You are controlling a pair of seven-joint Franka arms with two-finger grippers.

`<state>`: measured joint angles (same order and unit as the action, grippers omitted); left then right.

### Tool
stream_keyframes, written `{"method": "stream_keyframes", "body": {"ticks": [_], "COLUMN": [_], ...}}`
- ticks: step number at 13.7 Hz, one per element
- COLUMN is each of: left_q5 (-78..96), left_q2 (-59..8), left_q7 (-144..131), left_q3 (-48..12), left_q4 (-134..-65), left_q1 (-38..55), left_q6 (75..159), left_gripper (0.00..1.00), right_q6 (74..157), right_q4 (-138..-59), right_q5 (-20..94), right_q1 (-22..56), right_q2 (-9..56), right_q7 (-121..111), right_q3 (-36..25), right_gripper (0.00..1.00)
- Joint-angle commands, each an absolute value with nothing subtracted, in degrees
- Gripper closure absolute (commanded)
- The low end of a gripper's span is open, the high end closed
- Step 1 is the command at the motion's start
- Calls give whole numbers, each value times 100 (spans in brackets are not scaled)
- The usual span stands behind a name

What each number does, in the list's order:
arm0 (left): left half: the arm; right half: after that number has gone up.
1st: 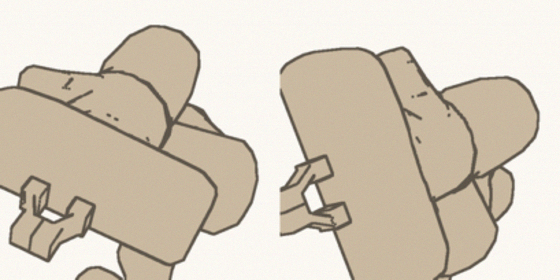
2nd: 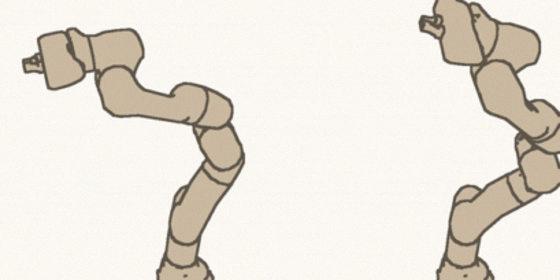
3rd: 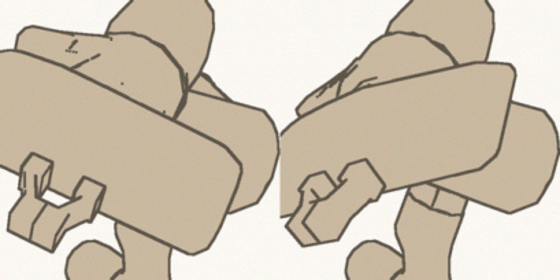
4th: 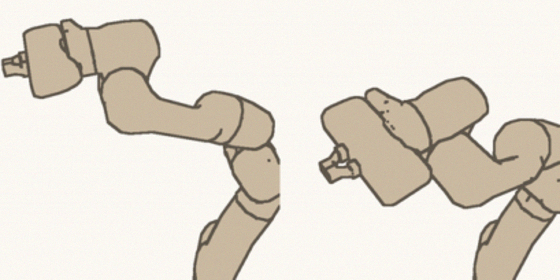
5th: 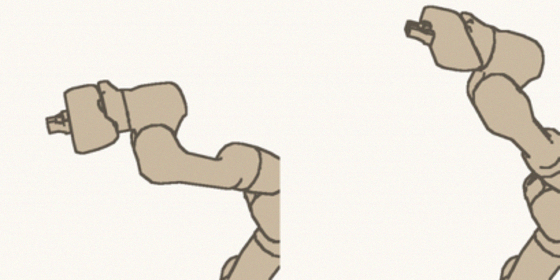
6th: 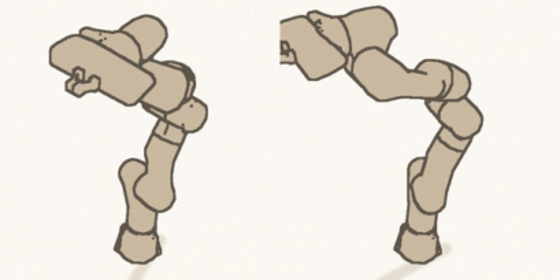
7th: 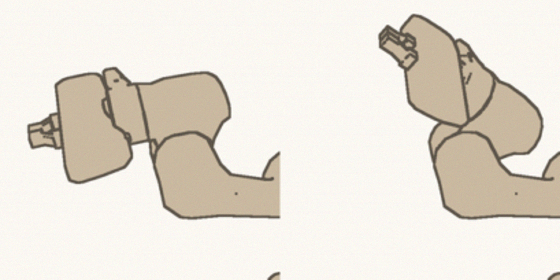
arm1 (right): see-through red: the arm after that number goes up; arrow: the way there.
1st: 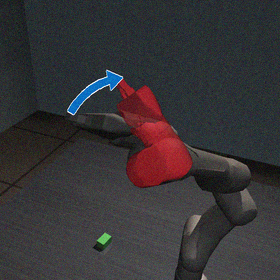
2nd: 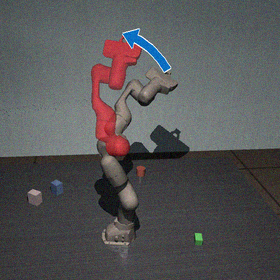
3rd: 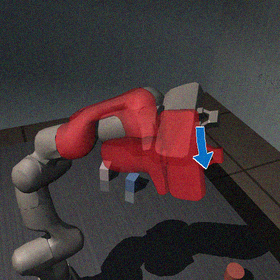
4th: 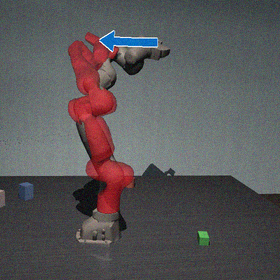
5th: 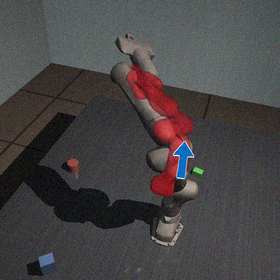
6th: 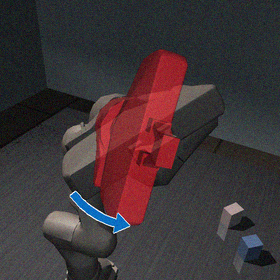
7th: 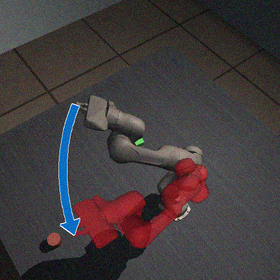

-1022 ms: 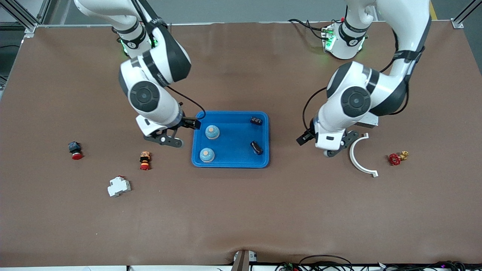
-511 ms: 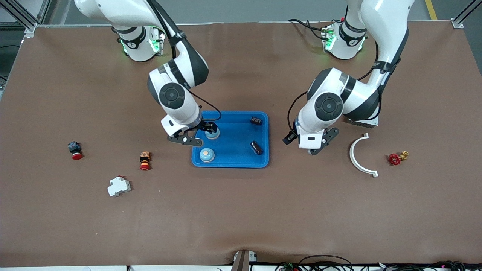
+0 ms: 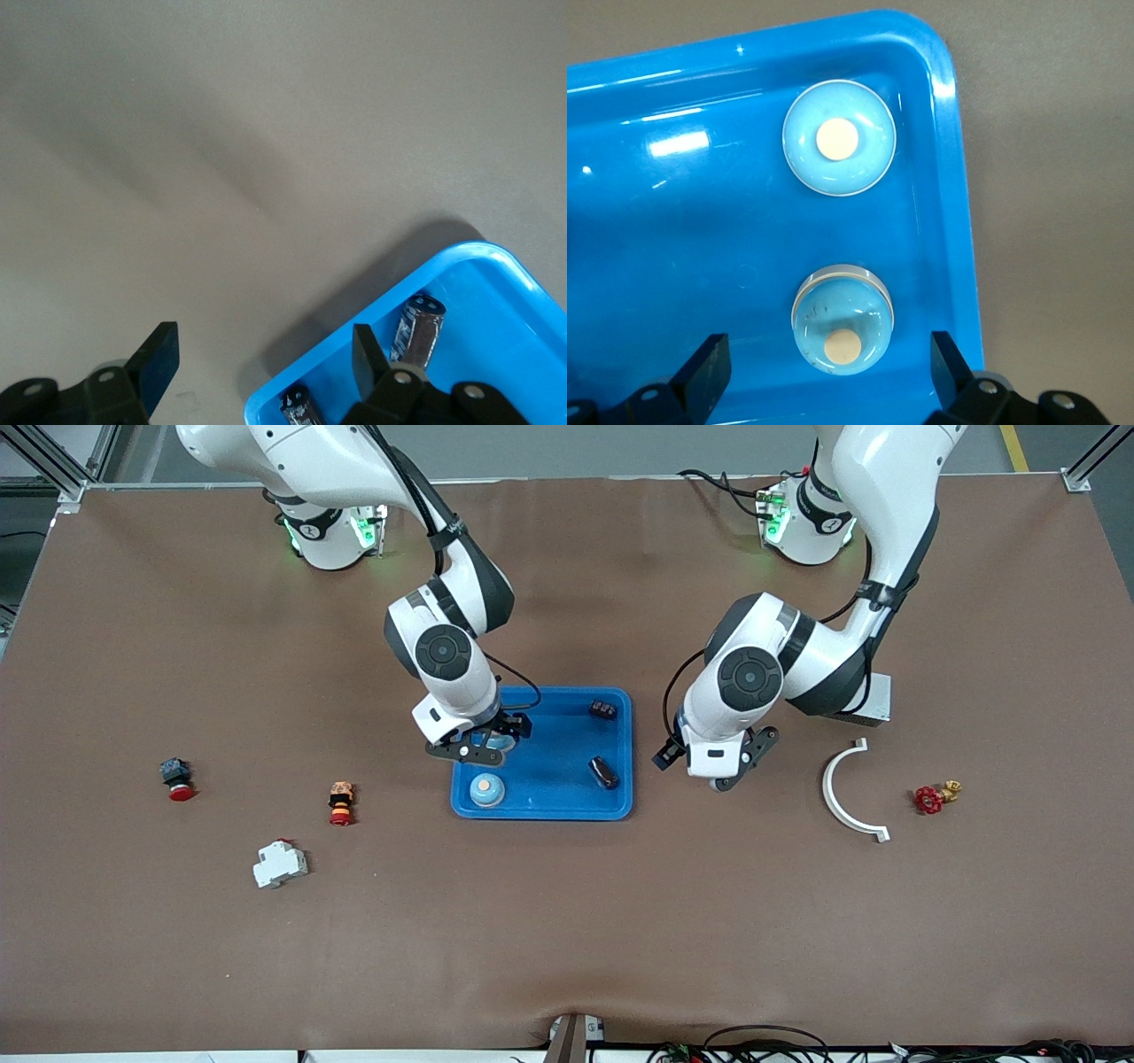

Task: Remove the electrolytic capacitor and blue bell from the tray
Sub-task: 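Grasp a blue bell with the right gripper while the left gripper grasps a capacitor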

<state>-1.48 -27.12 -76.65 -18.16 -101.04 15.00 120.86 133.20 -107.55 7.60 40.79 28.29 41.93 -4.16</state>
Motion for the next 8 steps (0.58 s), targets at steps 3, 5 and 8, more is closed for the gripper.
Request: {"method": "stream_keyframes", "body": {"ticks": [3,5,8], "left_q5": [-308,-351,-527], "left_q2": [-2944,-3032,-3207], "left_q7": [-7935,-8033,-8392], "left_q3": [-1819,-1811,-1819], "left_q4": [-10055,-10063,-10063], "left_q1": [1600,1678,1687], "left_q6": [12313,12384,12567], "left_gripper": [19,19,19], "right_q6": [13473,13596,13816], "right_q4": [-10723,-10723,-10714], "right_q5": [756,756,756], "right_q1": [4175,4175,4192], "right_q2": [2997,3093,3287], "right_q7": [4254,4254,4254], "right_q3": [-483,-483,-483], "right_gripper": [0,0,0]}}
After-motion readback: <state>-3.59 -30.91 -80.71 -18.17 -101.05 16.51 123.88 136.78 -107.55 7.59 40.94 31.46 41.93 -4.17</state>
